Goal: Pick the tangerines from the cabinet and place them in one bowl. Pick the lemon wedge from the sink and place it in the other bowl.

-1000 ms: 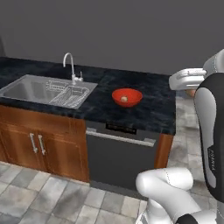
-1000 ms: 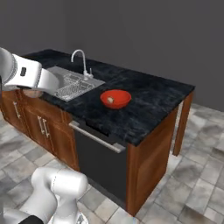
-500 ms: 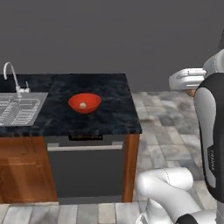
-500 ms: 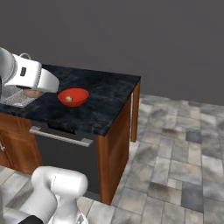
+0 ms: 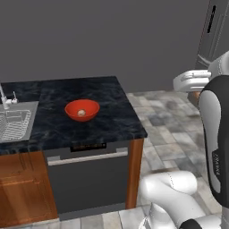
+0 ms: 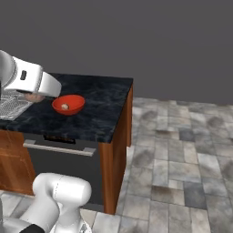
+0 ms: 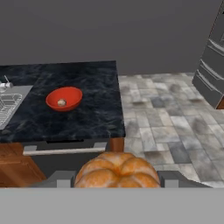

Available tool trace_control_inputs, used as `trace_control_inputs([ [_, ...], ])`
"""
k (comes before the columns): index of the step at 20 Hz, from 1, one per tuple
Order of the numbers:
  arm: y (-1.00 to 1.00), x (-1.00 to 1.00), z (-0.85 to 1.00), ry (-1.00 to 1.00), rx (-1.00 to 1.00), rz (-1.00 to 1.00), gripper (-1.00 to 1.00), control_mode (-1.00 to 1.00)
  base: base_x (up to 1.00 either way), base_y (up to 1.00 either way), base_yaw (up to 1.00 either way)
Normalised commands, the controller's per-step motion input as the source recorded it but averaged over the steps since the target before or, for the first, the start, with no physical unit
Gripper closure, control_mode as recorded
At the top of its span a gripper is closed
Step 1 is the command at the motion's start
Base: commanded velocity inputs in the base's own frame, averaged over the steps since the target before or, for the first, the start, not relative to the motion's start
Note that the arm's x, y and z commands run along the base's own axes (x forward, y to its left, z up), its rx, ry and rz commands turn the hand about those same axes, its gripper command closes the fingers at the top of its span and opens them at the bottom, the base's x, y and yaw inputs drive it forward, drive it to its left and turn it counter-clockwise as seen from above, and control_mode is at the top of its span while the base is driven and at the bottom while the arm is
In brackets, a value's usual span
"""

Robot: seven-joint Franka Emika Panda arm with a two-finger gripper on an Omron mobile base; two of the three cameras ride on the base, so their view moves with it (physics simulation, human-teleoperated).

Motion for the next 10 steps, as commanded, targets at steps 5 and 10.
trace_control_inputs([
  [5,0.00,0.00,0.00,0.00,0.00,0.00,1.00,1.00,0.36,0.43,-0.05],
  [10,0.00,0.00,0.00,0.00,0.00,0.00,1.00,1.00,0.40,0.43,-0.02],
])
